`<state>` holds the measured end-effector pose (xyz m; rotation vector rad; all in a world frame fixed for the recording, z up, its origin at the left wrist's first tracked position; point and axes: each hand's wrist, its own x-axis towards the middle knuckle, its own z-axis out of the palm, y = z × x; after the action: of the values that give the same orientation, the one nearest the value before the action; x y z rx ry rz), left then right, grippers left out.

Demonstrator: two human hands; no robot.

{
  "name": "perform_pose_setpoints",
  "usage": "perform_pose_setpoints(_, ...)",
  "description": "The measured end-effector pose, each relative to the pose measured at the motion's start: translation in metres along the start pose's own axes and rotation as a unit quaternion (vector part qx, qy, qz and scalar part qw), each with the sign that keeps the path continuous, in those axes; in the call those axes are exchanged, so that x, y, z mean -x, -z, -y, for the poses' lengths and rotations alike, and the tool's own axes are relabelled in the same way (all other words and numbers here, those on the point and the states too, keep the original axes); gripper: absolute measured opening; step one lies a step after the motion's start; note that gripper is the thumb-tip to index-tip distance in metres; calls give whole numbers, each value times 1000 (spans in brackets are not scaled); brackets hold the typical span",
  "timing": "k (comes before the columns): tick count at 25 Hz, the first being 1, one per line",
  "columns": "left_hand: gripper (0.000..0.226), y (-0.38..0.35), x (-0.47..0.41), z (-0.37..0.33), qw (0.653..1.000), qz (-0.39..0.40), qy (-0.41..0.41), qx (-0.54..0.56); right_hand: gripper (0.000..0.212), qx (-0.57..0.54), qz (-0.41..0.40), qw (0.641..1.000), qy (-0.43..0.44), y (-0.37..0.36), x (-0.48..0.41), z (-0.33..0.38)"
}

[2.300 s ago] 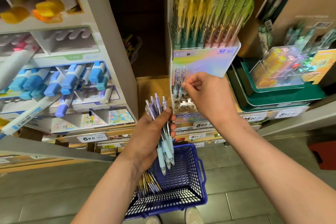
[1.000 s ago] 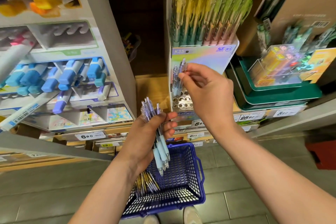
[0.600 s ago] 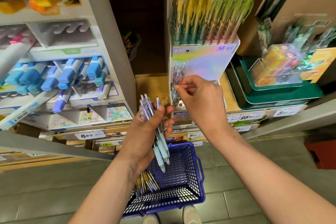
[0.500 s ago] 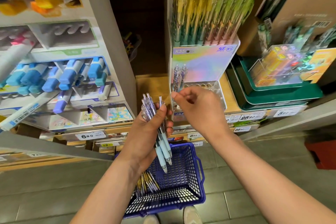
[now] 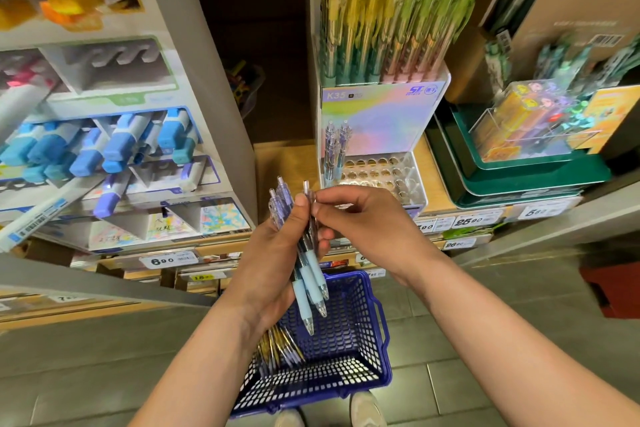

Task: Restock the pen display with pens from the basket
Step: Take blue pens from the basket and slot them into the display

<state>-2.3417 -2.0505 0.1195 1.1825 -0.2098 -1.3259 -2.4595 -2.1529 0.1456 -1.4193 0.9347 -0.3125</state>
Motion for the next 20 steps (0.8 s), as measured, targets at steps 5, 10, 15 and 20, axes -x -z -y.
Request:
perform_pose_setpoints(5, 23, -1, -4, 3, 998, -46, 10, 31, 19, -49, -116, 991, 55, 15, -7, 10)
perform_pose_setpoints(10, 27, -7, -3, 5, 997, -15, 34, 68, 12, -100, -177, 971, 128, 35, -9, 31)
perform_pose_setpoints(15, 30, -13, -2, 3, 996, 17, 24, 81, 11, 42, -305, 928, 211, 42, -20, 37)
perform_pose_setpoints(20, 40, -13, -3, 3, 996, -4, 28, 82, 11, 173, -293, 895, 288, 33, -24, 25)
